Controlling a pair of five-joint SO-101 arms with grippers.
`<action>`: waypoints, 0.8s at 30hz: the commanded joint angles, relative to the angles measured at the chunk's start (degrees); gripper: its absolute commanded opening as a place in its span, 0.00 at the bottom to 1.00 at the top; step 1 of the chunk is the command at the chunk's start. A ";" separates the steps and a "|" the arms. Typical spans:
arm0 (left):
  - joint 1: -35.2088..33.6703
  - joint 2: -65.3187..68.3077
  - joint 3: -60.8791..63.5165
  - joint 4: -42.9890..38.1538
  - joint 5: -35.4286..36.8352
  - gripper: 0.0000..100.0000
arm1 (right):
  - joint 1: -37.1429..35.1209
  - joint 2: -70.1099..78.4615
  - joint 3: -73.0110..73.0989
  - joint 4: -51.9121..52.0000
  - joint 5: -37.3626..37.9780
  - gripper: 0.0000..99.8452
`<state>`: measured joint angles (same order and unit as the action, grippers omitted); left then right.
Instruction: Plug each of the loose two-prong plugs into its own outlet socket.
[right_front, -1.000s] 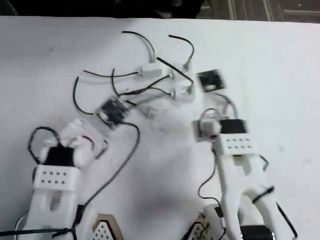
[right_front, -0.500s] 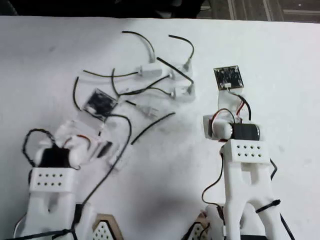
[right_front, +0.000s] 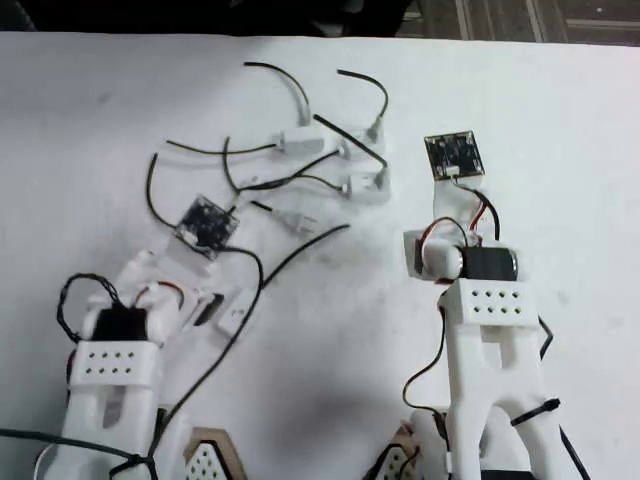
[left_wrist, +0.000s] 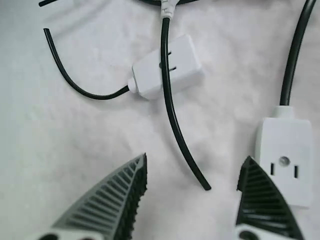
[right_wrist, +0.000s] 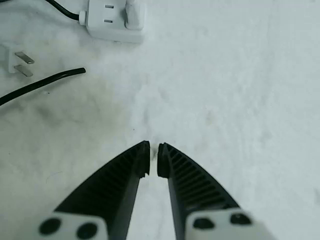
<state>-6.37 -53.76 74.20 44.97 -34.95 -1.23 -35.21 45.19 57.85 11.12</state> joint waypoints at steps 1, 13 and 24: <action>0.22 -0.92 0.79 -4.75 0.00 0.29 | -0.40 -1.80 -1.14 -0.57 0.09 0.03; 0.31 23.52 -16.09 4.48 0.09 0.29 | -0.48 -2.07 -0.18 -0.84 0.09 0.03; 10.77 37.67 -26.11 16.35 0.88 0.22 | -0.48 -2.33 -0.88 -0.92 0.09 0.03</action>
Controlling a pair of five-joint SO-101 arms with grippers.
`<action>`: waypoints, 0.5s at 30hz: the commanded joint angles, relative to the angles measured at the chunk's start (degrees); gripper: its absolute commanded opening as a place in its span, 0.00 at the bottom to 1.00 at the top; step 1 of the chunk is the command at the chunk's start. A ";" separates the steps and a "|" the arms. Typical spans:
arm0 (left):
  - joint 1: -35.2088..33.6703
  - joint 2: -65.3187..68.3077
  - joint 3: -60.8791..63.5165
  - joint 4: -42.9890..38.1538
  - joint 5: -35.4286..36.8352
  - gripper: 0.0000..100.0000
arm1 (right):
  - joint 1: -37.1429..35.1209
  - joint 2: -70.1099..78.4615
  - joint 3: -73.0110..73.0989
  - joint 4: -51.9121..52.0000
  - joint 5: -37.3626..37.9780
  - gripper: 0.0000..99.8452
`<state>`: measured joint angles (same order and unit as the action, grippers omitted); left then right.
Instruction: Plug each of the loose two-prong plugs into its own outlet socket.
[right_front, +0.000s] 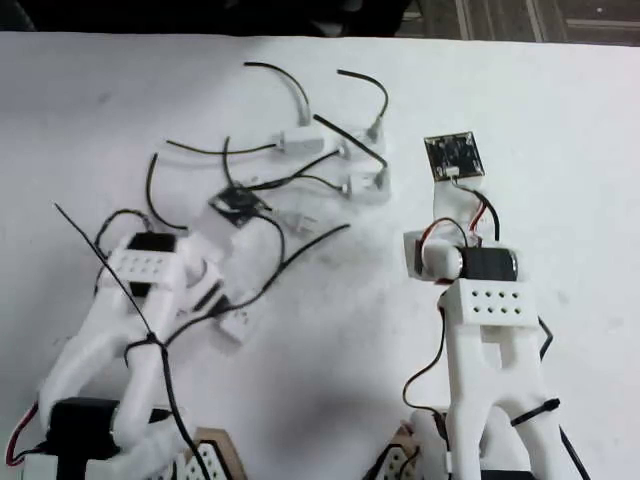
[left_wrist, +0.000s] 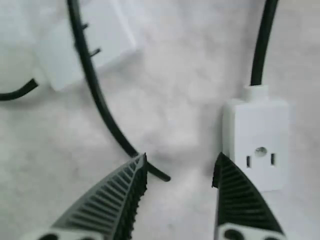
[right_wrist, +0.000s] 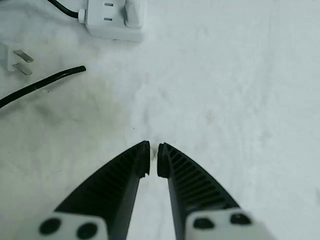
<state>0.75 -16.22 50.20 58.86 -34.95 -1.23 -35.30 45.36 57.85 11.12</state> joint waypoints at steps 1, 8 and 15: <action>5.23 0.13 -2.20 3.25 2.37 0.22 | -0.31 -2.24 -2.02 -0.66 0.09 0.03; 17.63 -4.70 -2.37 7.91 9.58 0.22 | 1.10 -2.24 -7.74 2.68 0.53 0.03; 22.73 -19.47 -2.29 12.40 10.55 0.22 | 1.36 -2.24 -8.97 4.79 0.62 0.03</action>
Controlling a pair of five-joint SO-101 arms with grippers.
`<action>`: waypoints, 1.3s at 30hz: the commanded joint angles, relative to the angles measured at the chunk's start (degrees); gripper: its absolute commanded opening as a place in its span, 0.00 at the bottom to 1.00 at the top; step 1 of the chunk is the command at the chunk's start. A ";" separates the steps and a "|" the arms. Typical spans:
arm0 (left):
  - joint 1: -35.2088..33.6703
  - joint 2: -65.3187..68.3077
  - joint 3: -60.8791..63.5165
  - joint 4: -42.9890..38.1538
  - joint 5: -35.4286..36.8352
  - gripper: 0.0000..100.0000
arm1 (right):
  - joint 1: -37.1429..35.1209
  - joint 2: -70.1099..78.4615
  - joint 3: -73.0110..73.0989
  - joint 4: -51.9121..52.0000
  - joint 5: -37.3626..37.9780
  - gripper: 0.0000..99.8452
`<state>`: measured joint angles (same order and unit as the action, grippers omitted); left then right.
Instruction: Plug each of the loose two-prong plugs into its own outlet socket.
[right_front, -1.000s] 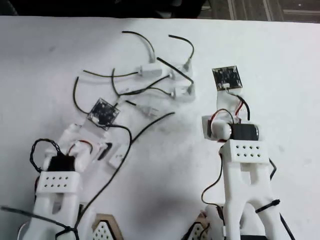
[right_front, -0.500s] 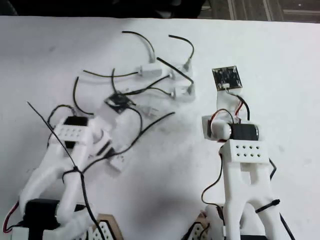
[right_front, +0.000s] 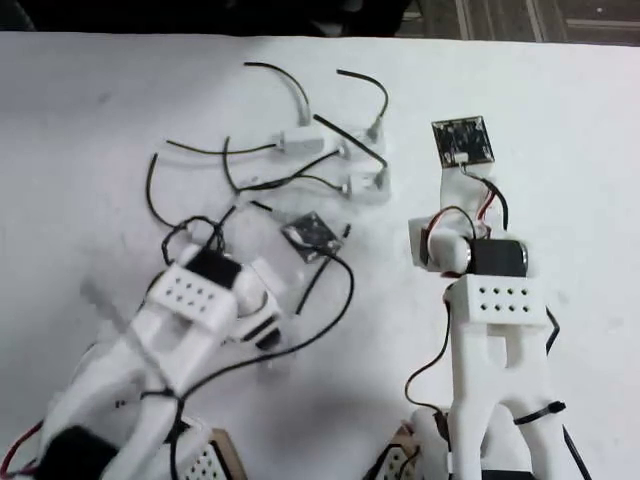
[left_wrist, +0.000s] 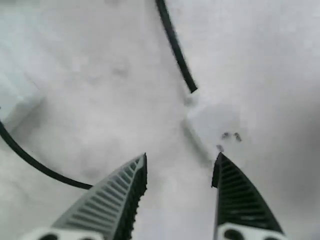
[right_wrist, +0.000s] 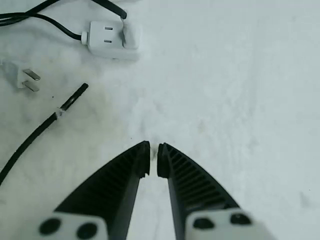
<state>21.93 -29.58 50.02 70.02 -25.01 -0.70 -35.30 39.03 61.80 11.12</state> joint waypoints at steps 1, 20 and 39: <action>1.71 -7.34 -1.93 0.97 0.62 0.22 | 1.36 -2.24 -2.64 1.19 0.62 0.03; 7.34 7.78 0.97 -8.09 6.42 0.28 | 3.82 -2.24 -2.29 1.54 0.62 0.03; -21.85 12.62 -1.32 -9.05 -12.13 0.20 | 3.65 -2.24 -2.29 1.98 0.62 0.03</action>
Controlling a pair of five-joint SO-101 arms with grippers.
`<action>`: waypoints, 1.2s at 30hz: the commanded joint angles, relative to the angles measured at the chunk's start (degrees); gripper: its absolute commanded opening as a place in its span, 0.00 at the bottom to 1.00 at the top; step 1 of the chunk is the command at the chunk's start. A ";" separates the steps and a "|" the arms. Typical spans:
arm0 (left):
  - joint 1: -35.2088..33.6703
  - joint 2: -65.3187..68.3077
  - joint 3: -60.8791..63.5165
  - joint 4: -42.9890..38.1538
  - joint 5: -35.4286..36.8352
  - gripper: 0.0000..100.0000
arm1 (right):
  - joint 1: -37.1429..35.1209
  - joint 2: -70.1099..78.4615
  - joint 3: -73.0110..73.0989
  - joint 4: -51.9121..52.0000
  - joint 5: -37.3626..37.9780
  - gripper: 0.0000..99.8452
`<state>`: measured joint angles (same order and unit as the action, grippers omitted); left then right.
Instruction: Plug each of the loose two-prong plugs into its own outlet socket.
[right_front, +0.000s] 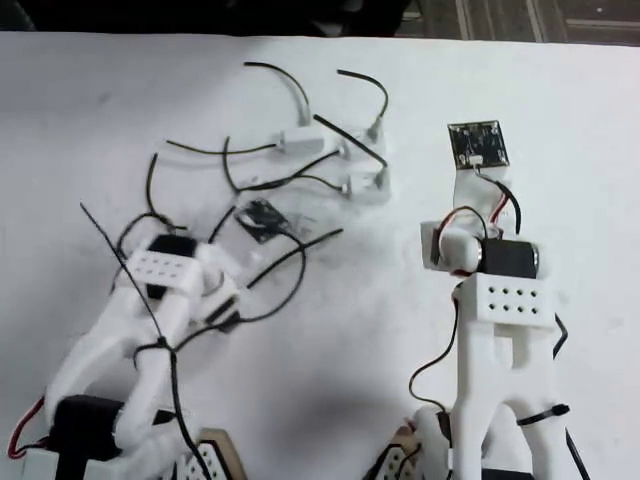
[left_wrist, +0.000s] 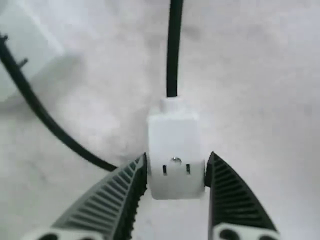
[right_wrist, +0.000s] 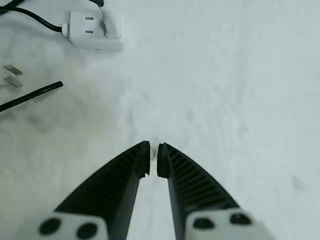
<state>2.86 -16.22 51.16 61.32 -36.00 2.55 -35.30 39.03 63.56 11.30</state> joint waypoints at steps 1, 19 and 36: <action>-3.12 -0.57 -2.90 -0.35 -1.32 0.20 | 0.40 -2.24 -2.29 0.22 0.44 0.03; 0.92 -0.31 -9.14 4.40 -2.64 0.03 | 0.48 -1.80 -2.29 0.22 0.44 0.03; -9.45 3.56 -10.29 -4.92 -6.51 0.08 | 0.13 -2.24 -0.97 -0.04 0.44 0.03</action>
<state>-5.67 -14.90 43.43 58.15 -41.71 2.46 -35.30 39.03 63.56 11.30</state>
